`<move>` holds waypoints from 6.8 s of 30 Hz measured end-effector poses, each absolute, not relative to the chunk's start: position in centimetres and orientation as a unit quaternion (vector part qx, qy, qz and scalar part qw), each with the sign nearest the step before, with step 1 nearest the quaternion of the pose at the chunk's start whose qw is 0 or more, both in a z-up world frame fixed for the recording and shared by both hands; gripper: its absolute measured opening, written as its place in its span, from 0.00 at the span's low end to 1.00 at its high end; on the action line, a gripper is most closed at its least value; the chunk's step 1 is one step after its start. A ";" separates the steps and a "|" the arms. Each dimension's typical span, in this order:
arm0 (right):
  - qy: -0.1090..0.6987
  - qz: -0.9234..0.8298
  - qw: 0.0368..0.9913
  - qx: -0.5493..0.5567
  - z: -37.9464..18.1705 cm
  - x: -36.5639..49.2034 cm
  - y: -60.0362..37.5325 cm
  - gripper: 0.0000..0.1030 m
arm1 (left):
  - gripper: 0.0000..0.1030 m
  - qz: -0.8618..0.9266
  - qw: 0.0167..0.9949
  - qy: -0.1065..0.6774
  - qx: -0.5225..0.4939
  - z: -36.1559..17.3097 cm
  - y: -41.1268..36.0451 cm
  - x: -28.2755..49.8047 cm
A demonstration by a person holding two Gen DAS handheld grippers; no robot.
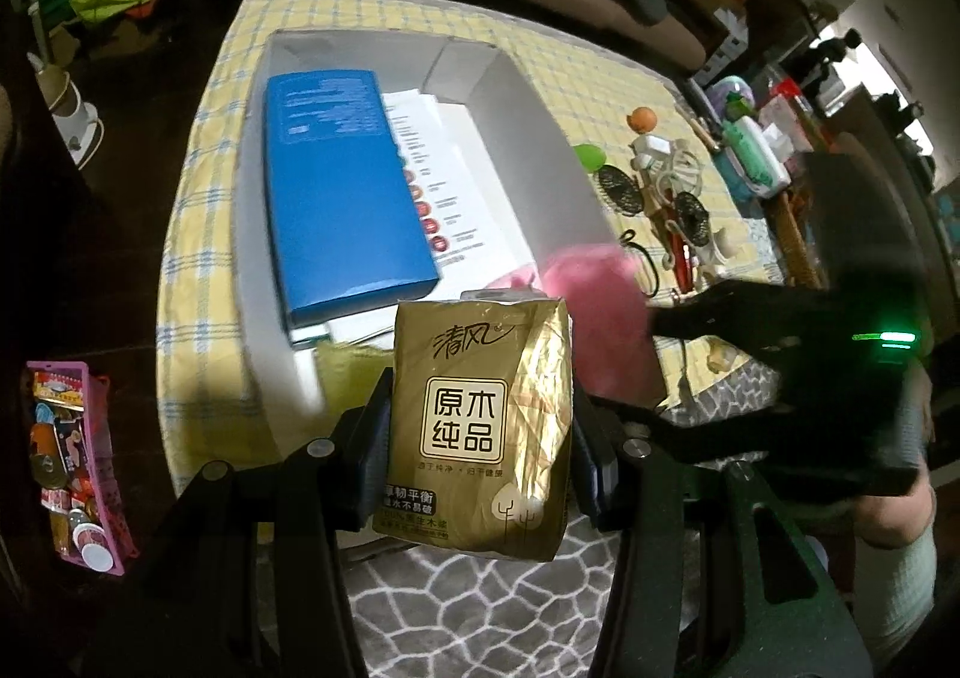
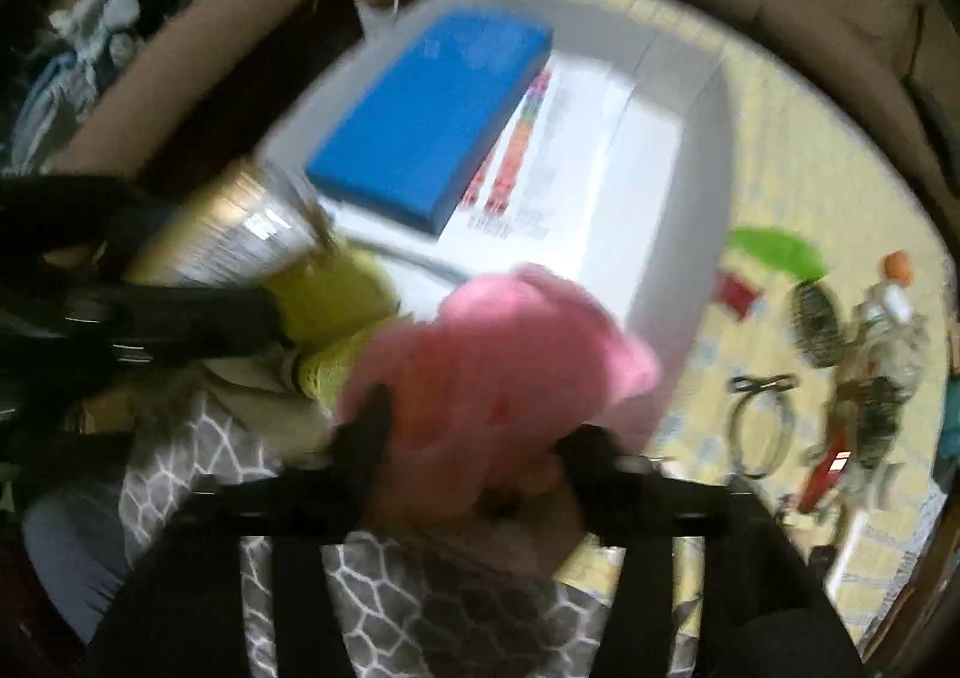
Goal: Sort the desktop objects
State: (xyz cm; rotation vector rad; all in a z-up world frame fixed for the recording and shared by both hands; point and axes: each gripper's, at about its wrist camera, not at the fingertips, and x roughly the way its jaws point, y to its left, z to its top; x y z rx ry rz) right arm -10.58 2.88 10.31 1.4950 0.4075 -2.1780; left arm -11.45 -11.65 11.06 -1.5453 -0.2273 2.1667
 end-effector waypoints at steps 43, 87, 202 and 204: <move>0.069 -0.807 0.321 0.491 13.3 -11.5 5.7 0.75 | 0.65 0.788 0.129 -0.082 -0.596 6.7 -5.6 -26.6; -0.156 -0.862 0.057 0.478 10.2 -9.1 39.8 0.79 | 0.91 0.776 0.283 -0.010 -0.563 8.7 13.4 -18.9; 0.013 -0.891 0.002 0.453 1.8 0.0 20.5 1.00 | 1.00 0.883 0.027 0.032 -0.467 1.4 1.2 0.5; 0.004 -0.890 -0.004 0.457 1.4 -0.3 20.9 1.00 | 1.00 0.882 0.022 0.029 -0.471 0.9 1.3 0.2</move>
